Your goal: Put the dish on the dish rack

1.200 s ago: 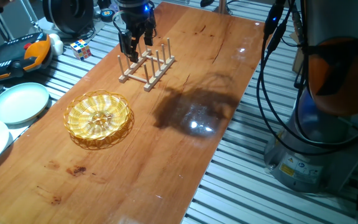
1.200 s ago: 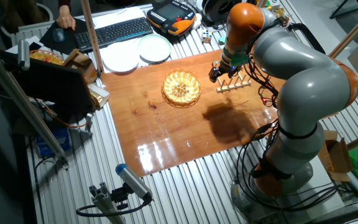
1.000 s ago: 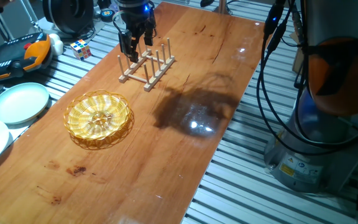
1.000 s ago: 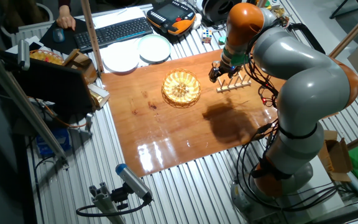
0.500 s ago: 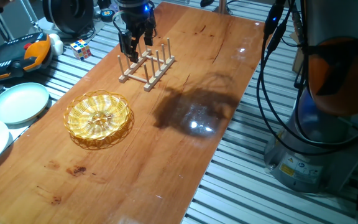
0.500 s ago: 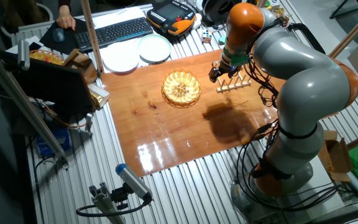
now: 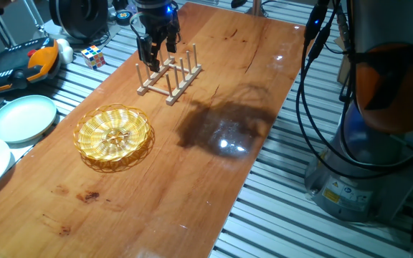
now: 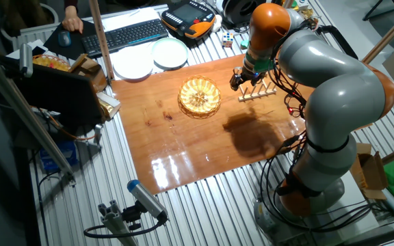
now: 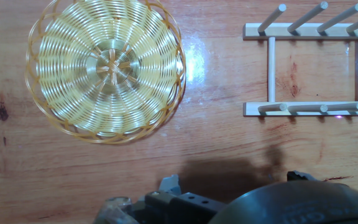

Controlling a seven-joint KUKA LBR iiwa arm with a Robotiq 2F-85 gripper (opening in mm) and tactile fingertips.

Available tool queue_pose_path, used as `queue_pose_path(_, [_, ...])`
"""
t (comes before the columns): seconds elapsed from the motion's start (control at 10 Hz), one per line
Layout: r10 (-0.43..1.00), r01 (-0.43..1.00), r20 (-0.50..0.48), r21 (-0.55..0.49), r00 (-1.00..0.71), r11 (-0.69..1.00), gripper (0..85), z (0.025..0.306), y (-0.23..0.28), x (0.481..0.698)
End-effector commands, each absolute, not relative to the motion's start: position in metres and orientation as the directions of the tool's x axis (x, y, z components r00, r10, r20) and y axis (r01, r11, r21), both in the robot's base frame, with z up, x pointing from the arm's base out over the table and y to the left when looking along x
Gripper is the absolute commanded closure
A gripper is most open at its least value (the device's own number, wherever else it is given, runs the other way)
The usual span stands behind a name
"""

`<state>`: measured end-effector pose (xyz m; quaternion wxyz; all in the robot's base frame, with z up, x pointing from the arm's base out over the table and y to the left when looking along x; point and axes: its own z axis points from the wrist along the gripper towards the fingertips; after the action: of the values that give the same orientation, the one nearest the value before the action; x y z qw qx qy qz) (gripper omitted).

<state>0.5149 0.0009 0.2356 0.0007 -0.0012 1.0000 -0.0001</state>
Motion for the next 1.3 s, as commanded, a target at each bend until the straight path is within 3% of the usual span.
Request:
queue_pose_path(0.0, [0.006,0.006,0.052,-0.008,-0.999,1.000,84.3,0.236,0.001,0.515])
queue_pose_path(1.2, [-0.017,-0.016,0.042,0.019,-0.999,1.000,84.3,0.232,0.000,0.527])
